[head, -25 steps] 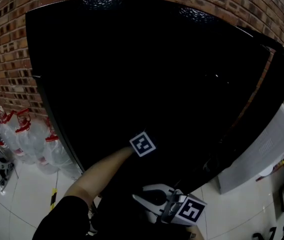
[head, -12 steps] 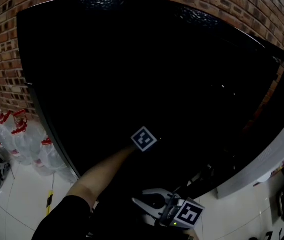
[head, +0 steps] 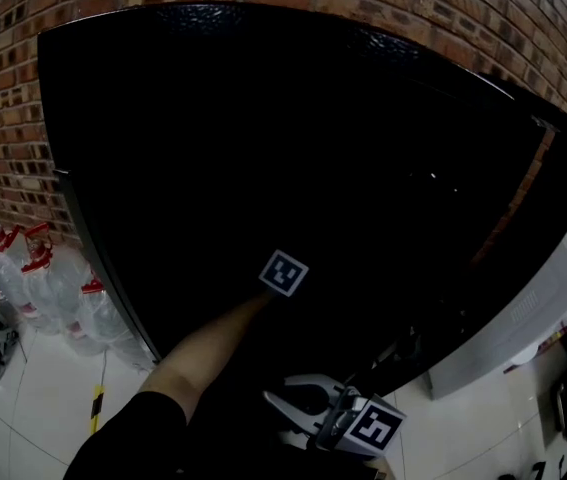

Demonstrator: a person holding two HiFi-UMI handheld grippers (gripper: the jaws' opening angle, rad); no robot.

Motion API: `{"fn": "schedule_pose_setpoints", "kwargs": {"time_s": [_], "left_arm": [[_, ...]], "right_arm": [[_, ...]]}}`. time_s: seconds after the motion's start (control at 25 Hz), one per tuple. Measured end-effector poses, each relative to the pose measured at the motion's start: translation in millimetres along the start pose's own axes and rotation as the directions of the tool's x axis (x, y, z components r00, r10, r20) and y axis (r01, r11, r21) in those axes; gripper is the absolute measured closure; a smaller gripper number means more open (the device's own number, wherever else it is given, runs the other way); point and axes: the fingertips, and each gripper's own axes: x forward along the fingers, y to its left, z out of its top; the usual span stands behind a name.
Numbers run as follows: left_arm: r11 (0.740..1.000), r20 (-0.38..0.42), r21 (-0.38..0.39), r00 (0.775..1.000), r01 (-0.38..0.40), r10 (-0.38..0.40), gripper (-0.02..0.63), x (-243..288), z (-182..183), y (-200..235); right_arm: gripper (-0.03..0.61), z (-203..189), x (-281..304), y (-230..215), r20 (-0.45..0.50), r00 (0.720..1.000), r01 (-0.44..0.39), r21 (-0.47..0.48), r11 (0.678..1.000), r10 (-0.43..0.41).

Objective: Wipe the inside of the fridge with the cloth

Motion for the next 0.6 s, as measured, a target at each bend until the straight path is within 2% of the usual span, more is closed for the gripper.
{"fn": "schedule_pose_setpoints", "kwargs": {"time_s": [0.08,0.16,0.24,0.4,0.6], "left_arm": [[0.996,0.076,-0.089,0.997,-0.011,0.018,0.558,-11,4,8],[0.992,0.155,-0.129,0.987,-0.014,0.034,0.558,-27,11,10],[0.996,0.21,-0.092,0.977,-0.006,0.025,0.558,-44,17,0],[1.0,0.268,0.005,0.963,-0.004,0.003,0.558,-77,30,-22],[0.999,0.39,-0.039,0.921,0.035,-0.017,0.558,-135,64,-33]], "right_arm": [[0.574,2,-4,1,0.002,1.0,0.02,-0.002,1.0,-0.02],[0.574,4,-8,5,0.011,1.0,0.023,0.006,1.0,-0.023],[0.574,8,-10,9,0.019,0.999,0.026,0.0,1.0,-0.026],[0.574,19,-9,12,0.028,0.999,0.025,-0.035,0.999,-0.024],[0.574,32,-1,36,0.047,0.995,-0.083,-0.069,0.994,0.086]]}}
